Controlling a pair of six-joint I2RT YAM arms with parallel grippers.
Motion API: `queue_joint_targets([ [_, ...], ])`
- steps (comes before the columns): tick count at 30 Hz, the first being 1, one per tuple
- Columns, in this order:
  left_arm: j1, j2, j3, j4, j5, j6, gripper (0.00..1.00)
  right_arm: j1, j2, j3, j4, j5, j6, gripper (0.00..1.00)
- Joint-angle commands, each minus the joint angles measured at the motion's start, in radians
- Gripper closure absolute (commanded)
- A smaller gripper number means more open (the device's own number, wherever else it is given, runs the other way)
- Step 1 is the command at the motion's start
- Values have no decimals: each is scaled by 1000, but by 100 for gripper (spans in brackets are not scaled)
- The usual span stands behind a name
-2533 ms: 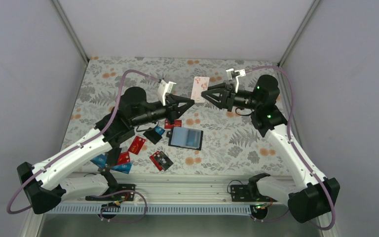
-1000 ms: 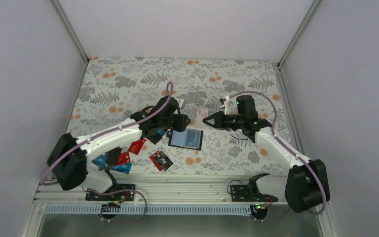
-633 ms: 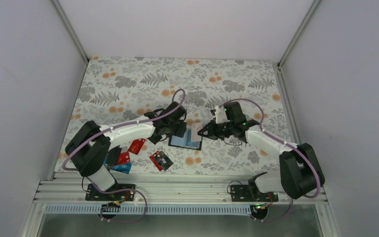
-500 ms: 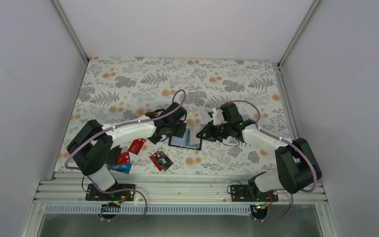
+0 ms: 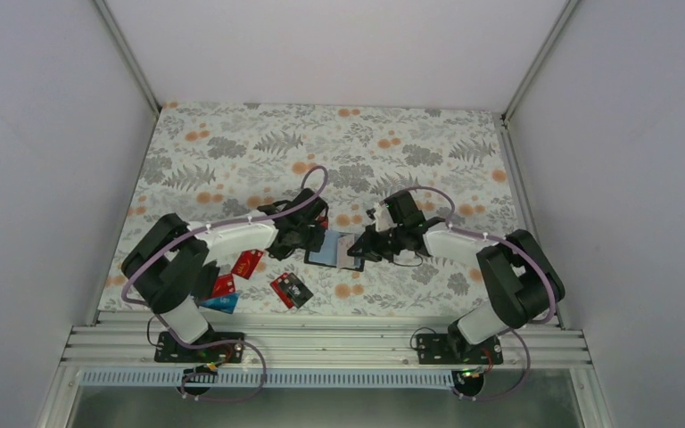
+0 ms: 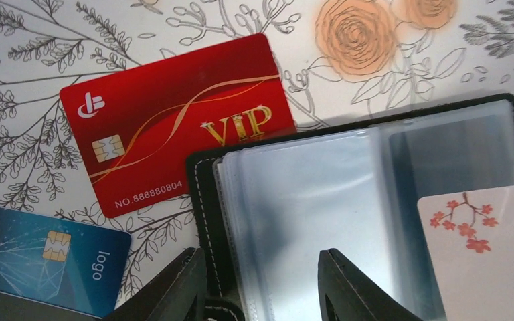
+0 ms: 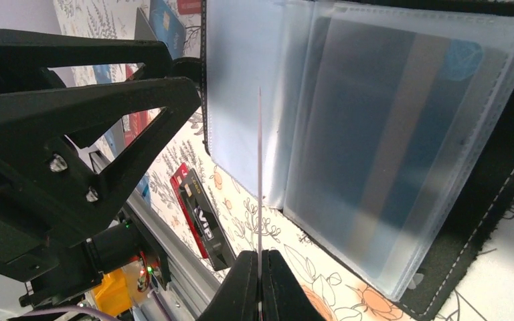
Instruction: Put the credit cards into the card holder
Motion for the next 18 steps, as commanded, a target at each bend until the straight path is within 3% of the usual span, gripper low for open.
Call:
queue_joint_targets([
  [1,14,27,-18,25,19,12,58,13,32,3,54,16,17,96],
  [18,27,54,-51,45,36,13,70,13,108,20,91,-10,11,96],
])
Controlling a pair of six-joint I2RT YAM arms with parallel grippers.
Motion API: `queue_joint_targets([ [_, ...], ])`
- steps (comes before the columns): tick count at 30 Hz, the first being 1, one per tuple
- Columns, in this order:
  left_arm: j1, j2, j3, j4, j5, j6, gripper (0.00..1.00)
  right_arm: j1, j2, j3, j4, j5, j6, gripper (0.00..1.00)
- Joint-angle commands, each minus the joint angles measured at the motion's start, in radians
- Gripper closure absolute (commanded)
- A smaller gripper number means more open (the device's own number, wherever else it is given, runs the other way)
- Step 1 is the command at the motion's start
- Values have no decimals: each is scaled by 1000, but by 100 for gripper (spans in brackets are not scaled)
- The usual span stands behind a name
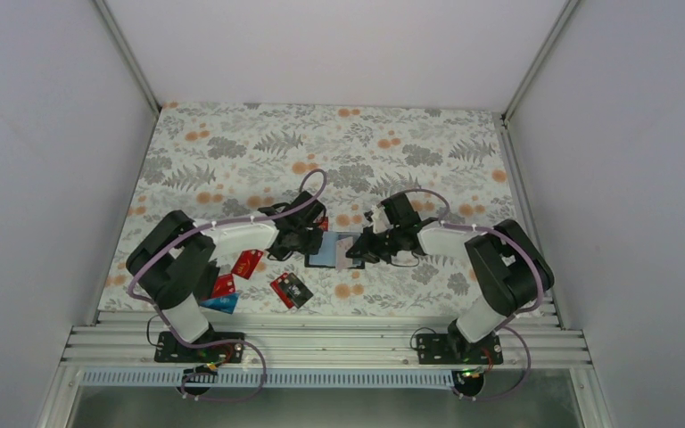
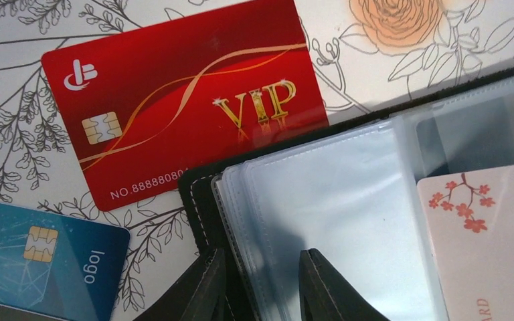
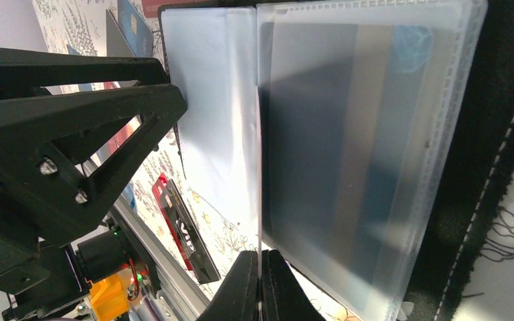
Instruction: Put the credit cards into the card holder
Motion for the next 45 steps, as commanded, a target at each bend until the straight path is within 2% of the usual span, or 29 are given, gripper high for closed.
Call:
queue_joint_targets([
  [1,5,18,-23,16,12,10,71,10,22,21,36,-17,1,96],
  [18,6,23,-55,33,18,4,88,9,29,45,39,-23,-38,96],
  [45,6,18,-67,38,42,2,89,-15,118,52,88,-42,-52,96],
])
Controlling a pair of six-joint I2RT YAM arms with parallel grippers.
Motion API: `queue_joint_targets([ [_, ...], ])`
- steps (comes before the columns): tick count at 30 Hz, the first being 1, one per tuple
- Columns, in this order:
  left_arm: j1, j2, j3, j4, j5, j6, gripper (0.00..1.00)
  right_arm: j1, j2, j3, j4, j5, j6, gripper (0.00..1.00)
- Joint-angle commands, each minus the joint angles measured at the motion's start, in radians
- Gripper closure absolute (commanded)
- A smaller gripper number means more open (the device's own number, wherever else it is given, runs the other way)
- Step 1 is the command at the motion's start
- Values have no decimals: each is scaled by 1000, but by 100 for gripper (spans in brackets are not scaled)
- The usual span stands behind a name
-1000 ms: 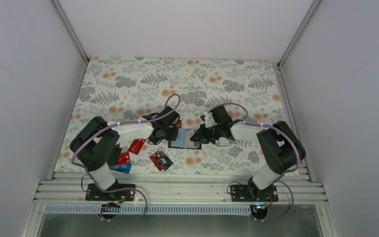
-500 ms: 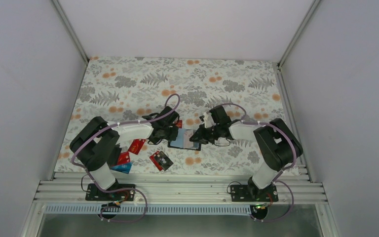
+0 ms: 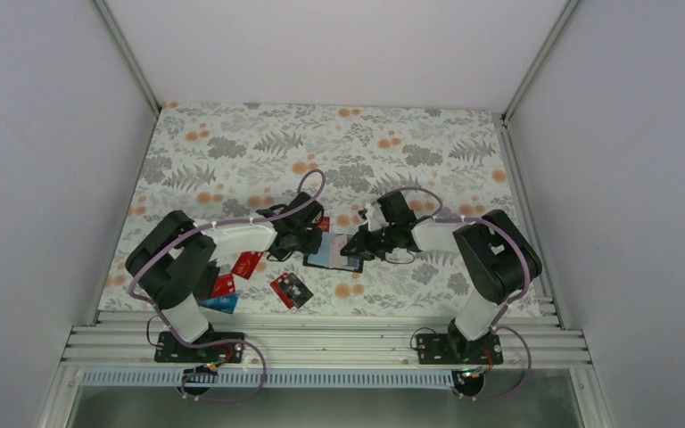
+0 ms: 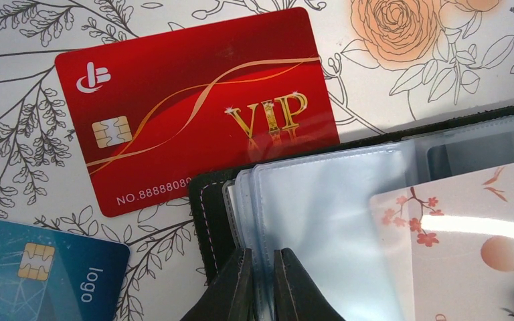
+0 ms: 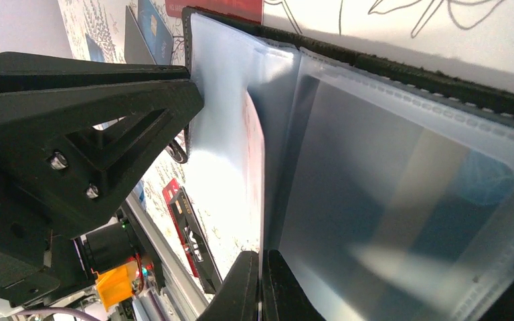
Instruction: Put the credit cards into the card holder
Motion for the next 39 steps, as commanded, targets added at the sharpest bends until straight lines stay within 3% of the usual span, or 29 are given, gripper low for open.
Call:
queue_joint_targets([
  [1,-1,16,-30,-35,28,2,89,-10,19,26,-5,30,-24,96],
  [32,-1,-38,-102,-25,104,-129,89,-5,25,-45,134,28,29,96],
  [39,-1,-70,-105,-32,98,-138,84,4,31,-66,170,26,52,96],
])
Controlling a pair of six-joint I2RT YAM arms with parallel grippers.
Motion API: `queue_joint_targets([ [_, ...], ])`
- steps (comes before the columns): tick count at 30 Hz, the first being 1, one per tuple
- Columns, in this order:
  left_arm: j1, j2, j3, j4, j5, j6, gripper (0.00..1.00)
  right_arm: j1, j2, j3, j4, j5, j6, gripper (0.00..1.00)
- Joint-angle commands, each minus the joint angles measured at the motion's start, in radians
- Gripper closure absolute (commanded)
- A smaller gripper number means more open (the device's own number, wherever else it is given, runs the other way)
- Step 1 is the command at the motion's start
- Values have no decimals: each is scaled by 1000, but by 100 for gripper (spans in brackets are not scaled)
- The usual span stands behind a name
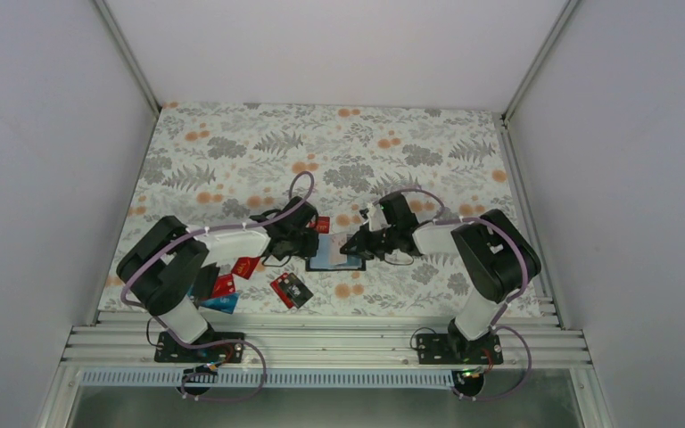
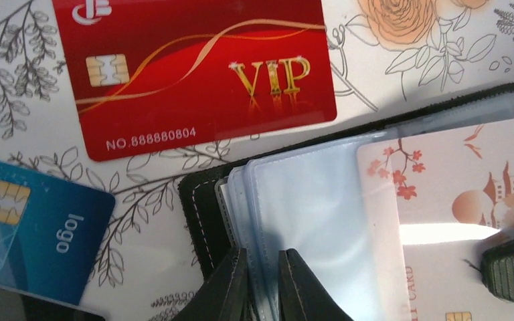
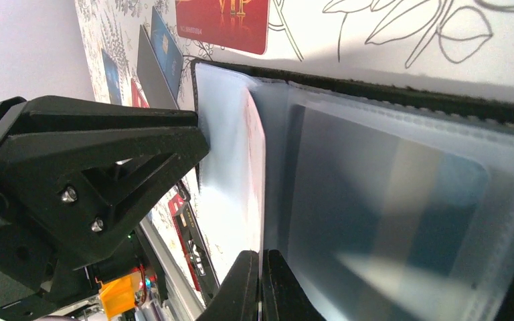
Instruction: Put the credit cards into the card holder
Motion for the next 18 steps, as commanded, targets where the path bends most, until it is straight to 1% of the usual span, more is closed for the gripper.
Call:
queue_joint_targets([
  [1,-7,-25,-30,-88,39,-18,80,9,22,-25,45,27,23,96],
  [3,-7,-33,-29,-94,34,-16,68,15,26,-30,55,28,29,96],
  [5,-7,-42,-28,-101,28,-16,64,19,31,-32,61,31,35,96],
  [12,-5,-78,-27,-140,-7,-9,63,24,48,-36,73,35,34,96],
  [18,-4,-82,-55,-146,-37,-10,67,26,62,-32,76,29,28,96],
])
